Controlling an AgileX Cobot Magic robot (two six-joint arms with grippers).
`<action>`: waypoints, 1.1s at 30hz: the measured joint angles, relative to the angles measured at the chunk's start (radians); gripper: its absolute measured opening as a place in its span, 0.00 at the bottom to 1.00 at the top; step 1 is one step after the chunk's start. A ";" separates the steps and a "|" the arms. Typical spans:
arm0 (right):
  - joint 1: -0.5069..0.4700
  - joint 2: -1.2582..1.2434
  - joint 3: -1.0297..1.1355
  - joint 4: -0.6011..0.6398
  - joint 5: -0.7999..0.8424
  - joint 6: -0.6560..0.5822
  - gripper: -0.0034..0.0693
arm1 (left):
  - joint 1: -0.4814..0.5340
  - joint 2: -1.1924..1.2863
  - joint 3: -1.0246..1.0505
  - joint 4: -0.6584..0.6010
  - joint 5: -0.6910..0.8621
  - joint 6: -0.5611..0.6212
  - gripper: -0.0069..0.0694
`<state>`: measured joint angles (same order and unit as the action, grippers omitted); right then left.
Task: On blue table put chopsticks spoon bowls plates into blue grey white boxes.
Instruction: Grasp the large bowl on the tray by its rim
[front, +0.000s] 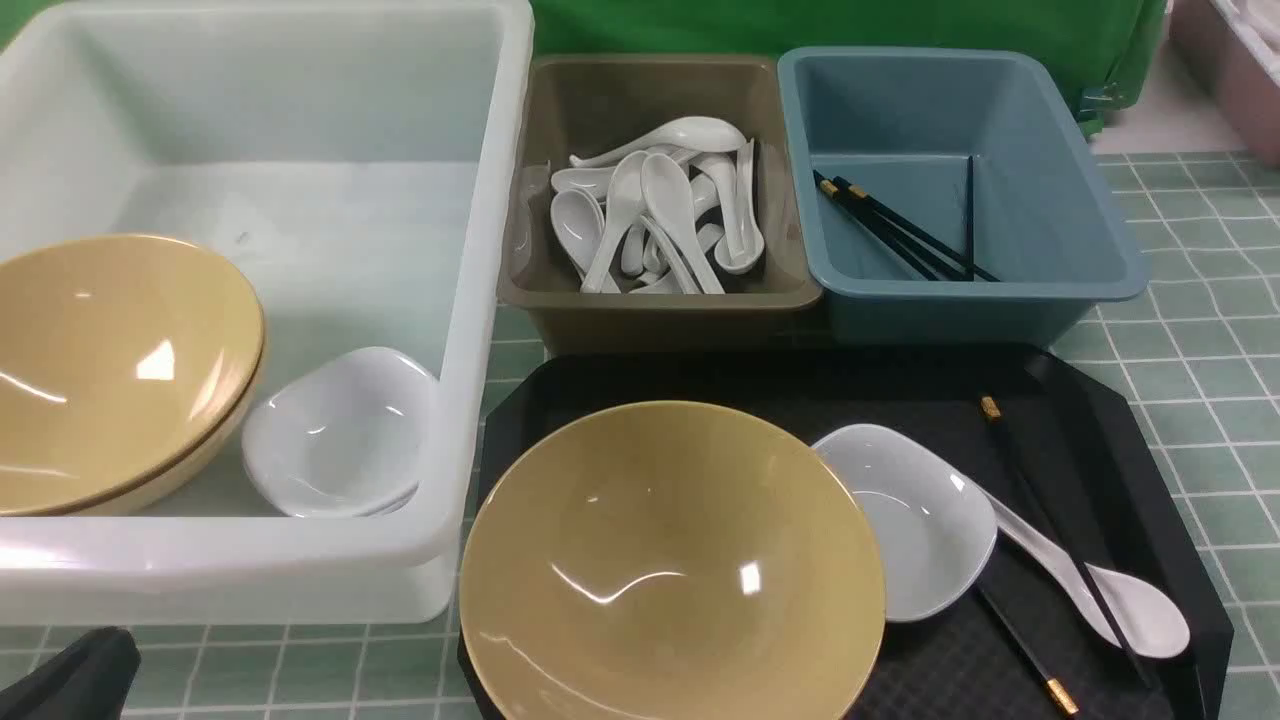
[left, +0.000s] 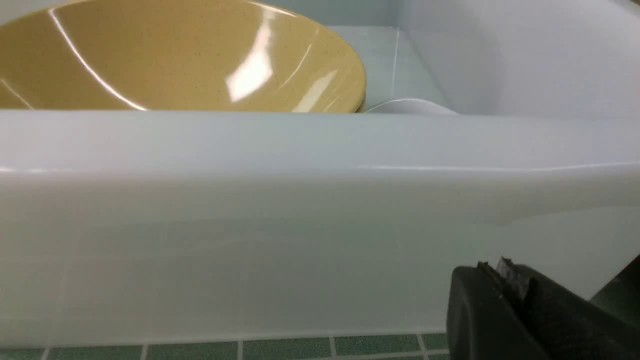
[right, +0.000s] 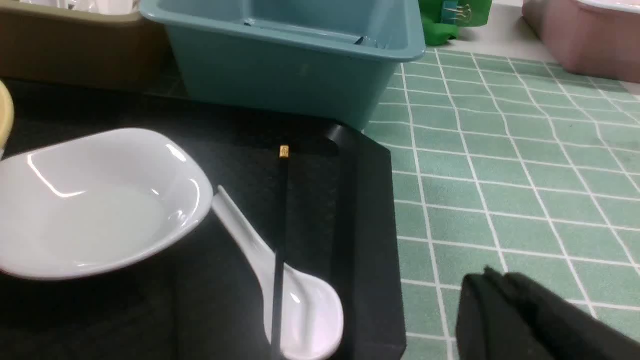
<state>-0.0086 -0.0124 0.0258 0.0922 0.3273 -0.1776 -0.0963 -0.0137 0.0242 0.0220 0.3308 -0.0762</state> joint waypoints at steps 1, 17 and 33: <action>0.000 0.000 0.000 0.000 0.000 0.000 0.14 | 0.000 0.000 0.000 0.000 0.000 0.000 0.09; 0.000 0.000 0.000 0.000 0.000 0.000 0.17 | 0.000 0.000 0.000 0.000 0.000 0.000 0.09; 0.000 0.000 0.000 0.000 -0.001 -0.012 0.19 | 0.000 0.000 0.000 0.029 -0.007 0.000 0.09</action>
<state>-0.0086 -0.0124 0.0258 0.0922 0.3262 -0.1893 -0.0963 -0.0137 0.0242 0.0514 0.3241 -0.0762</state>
